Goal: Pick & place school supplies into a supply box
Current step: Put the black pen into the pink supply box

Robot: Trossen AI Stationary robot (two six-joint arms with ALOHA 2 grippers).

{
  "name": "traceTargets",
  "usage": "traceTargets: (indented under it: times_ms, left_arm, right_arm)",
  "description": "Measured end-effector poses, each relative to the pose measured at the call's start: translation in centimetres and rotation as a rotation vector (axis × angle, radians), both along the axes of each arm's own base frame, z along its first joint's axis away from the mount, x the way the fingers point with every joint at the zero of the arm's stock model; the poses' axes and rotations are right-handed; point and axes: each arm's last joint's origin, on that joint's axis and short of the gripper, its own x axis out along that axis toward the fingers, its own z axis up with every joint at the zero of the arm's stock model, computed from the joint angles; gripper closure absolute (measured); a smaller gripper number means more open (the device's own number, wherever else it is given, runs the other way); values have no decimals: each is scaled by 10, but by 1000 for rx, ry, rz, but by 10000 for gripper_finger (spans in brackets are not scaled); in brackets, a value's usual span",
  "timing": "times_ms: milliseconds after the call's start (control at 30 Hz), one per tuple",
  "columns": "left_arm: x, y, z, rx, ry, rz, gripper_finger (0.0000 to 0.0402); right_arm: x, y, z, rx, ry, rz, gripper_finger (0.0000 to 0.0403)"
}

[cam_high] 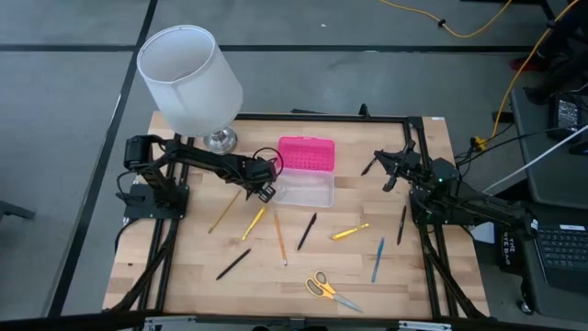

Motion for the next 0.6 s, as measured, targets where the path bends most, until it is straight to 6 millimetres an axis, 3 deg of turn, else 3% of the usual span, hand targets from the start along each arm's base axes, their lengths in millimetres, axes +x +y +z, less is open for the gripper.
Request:
traceTargets:
  times_ms: [600]
  left_arm:
    - [-16, -3, 34, 143, -11, -7, 392]
  right_arm:
    - [0, 0, -3, 11, 27, 0, 379]
